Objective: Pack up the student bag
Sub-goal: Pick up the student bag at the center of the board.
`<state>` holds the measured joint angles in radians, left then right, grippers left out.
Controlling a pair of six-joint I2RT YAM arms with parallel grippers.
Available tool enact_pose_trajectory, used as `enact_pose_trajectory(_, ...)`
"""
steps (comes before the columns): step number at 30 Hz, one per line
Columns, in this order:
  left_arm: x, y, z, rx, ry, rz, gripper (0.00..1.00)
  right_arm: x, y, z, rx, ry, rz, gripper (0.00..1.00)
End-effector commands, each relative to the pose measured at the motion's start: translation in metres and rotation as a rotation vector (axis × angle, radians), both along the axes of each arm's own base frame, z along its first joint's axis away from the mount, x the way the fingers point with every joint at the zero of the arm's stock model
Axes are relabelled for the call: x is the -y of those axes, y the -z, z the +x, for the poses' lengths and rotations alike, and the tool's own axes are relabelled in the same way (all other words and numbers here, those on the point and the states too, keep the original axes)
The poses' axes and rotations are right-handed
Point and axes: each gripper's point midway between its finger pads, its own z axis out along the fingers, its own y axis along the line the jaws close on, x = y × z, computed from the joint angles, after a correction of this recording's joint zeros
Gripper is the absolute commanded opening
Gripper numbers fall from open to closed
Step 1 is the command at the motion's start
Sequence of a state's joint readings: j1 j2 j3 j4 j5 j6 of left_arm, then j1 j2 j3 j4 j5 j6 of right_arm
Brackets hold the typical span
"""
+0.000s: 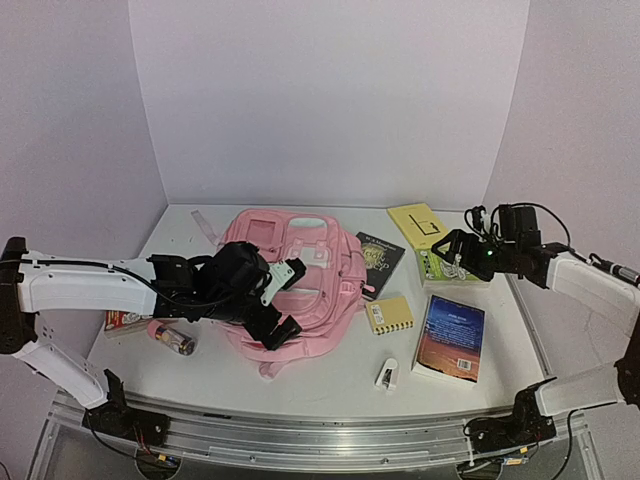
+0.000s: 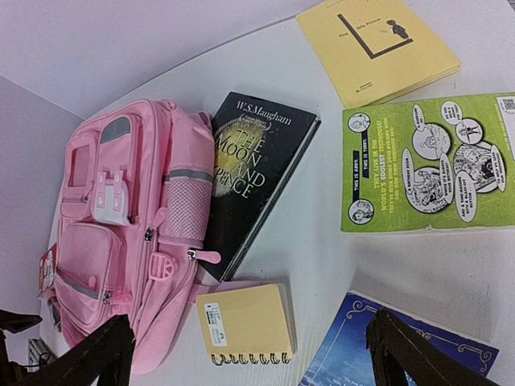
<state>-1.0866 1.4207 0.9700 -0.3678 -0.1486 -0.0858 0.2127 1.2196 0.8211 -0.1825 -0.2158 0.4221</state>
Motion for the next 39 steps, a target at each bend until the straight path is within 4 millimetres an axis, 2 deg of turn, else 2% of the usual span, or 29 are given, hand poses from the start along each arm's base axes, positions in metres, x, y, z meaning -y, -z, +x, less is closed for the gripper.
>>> enact_pose_trajectory(1,0.011,0.002,0.001,-0.008,0.021,0.001,0.99,0.001,-0.01,-0.003,0.027,0.006,0.008,0.98)
enact_pose_trajectory(6,0.021,0.022,0.0,-0.051,0.061,0.053,0.97,0.0,-0.008,-0.003,0.021,0.003,0.008,0.98)
enact_pose_trajectory(17,0.031,0.056,0.014,-0.043,0.067,0.17,0.95,-0.004,-0.004,-0.005,0.008,-0.022,0.02,0.98)
enact_pose_trajectory(20,0.032,0.066,0.016,-0.049,0.062,0.203,0.9,-0.005,-0.004,-0.006,0.007,-0.027,0.021,0.98)
enact_pose_trajectory(22,0.031,0.074,0.017,-0.057,0.059,0.227,0.84,-0.005,-0.004,-0.006,0.008,-0.025,0.019,0.98)
enact_pose_trajectory(25,0.025,0.087,0.019,-0.07,0.033,0.281,0.63,-0.004,-0.004,-0.005,0.009,-0.021,0.016,0.98)
enact_pose_trajectory(27,0.023,0.089,0.021,-0.065,0.018,0.3,0.36,-0.003,-0.004,-0.005,0.007,-0.014,0.014,0.98)
enact_pose_trajectory(29,0.025,0.085,0.023,-0.054,0.011,0.297,0.13,-0.003,-0.002,-0.005,-0.004,-0.009,0.022,0.98)
enact_pose_trajectory(31,0.032,0.068,0.025,-0.022,0.015,0.26,0.01,-0.014,-0.001,-0.008,-0.008,-0.078,0.039,0.98)
enact_pose_trajectory(34,0.043,0.034,0.025,0.046,0.045,0.184,0.0,-0.045,-0.004,-0.015,-0.002,-0.291,0.083,0.98)
enact_pose_trajectory(36,0.047,0.008,0.025,0.099,0.08,0.134,0.0,-0.071,-0.007,-0.025,0.032,-0.502,0.098,0.96)
enact_pose_trajectory(39,0.046,-0.022,0.026,0.167,0.098,0.087,0.0,-0.094,-0.008,-0.032,0.051,-0.697,0.134,0.95)
